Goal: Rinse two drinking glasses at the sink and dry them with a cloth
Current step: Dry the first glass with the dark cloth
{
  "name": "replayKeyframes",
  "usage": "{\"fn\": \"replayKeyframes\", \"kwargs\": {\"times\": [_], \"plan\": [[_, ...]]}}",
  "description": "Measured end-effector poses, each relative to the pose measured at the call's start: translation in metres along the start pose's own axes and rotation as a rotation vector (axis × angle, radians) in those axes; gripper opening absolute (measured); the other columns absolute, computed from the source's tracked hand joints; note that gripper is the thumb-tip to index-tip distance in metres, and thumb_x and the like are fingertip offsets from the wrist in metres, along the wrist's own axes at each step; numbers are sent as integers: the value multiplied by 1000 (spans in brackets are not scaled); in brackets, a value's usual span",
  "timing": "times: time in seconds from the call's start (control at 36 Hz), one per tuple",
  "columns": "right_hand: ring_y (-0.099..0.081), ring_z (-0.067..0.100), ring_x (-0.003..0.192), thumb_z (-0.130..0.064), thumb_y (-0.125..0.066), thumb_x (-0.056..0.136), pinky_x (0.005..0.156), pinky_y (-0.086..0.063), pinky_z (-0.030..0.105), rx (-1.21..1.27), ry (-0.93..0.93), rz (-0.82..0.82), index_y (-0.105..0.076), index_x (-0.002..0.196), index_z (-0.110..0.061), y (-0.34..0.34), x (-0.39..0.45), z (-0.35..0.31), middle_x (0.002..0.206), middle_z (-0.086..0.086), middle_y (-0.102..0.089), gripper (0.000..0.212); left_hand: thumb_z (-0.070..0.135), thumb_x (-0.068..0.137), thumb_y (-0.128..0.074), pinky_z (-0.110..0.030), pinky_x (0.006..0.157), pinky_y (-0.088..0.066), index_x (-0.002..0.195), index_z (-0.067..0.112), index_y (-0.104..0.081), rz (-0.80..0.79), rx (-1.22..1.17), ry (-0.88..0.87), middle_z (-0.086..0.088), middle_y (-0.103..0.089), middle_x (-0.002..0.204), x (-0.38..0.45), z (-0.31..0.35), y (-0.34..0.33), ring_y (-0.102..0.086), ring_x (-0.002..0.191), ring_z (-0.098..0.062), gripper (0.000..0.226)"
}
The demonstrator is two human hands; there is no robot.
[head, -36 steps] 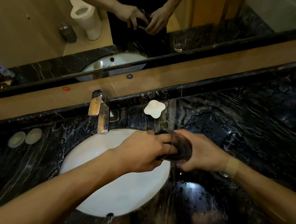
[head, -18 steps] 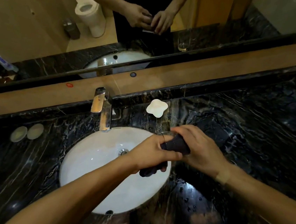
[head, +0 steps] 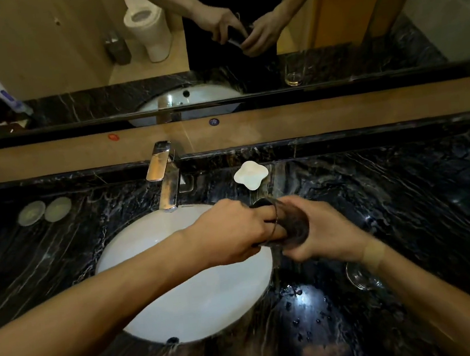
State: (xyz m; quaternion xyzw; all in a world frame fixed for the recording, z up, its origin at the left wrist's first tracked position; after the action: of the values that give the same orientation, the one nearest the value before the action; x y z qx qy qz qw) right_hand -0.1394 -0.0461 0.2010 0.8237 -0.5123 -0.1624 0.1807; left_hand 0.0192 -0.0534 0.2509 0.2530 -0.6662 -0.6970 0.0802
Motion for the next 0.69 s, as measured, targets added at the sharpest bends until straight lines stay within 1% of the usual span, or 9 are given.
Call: {"fn": "replayKeyframes", "kwargs": {"times": [0.06,0.11,0.19,0.28,0.39,0.5,0.58,0.64,0.69], "plan": [[-57,-7,97,-38,-77,57,80,-40,4,-118,66,122,-47,120,-48,1,-3,-6,106,-30,-58,71,26,86,-57,-35,59,-47,135,38,-50,55,-65,39,11,-48,144,1,-1,0,-64,88,-30,51],[-54,-2,98,-47,-67,58,83,-40,6,-229,99,194,-50,127,-37,2,-5,-12,113,-19,-56,72,26,83,-61,-35,63,-50,131,36,-57,131,-202,109,13,-53,139,2,-1,-1,-64,94,-26,49],[-58,19,107,-37,-70,66,89,-51,31,-436,197,253,-56,130,-14,2,-6,-20,120,4,-61,70,21,82,-68,-37,67,-54,113,27,-68,195,-561,192,5,-68,111,3,0,-7,-65,84,-16,32],[-62,33,103,-18,-83,66,84,-54,46,-628,269,322,-61,126,-4,2,-6,-23,116,14,-64,65,19,85,-74,-36,43,-52,98,24,-67,115,-1235,357,-6,-66,71,4,-3,-18,-59,49,-13,16],[-64,39,97,-8,-83,71,79,-54,48,-757,357,422,-64,122,1,-1,-9,-25,112,20,-65,55,16,85,-76,-21,40,-37,101,26,-70,35,-1771,502,-4,-60,70,2,1,-31,-51,47,-14,20],[-60,29,107,-18,-83,72,76,-57,46,-636,231,276,-56,134,-13,-5,-11,-19,123,9,-58,68,15,87,-73,-20,38,-37,104,21,-67,39,-1755,510,2,-60,62,1,1,-33,-51,44,-14,18],[-55,4,111,-32,-85,66,90,-52,27,-361,68,51,-48,136,-37,3,-4,-10,124,-13,-52,80,12,90,-71,-19,41,-40,94,23,-67,48,-1605,436,5,-59,55,-1,3,-29,-53,42,-13,12],[-57,-3,111,-26,-92,59,97,-45,16,-105,-65,-142,-50,131,-39,11,3,-4,123,-19,-59,84,12,89,-72,-22,46,-45,98,16,-67,46,-1405,362,-1,-64,64,-1,4,-21,-56,46,-12,11],[-62,4,112,-13,-94,57,101,-44,20,79,-157,-325,-56,126,-31,19,5,0,120,-10,-67,80,19,88,-72,-23,54,-48,105,14,-67,63,-995,214,-2,-68,84,1,5,-11,-59,56,-4,18]]}}
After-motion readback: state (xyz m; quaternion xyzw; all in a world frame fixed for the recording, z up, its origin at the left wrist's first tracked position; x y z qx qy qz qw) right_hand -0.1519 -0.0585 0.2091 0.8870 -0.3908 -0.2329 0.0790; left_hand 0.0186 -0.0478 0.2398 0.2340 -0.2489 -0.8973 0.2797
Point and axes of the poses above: each hand's wrist, its own x-axis towards the middle knuckle, its own y-axis out of the back of the hand, z = x × y, the point moved 4 cm from there along x, towards the middle knuckle
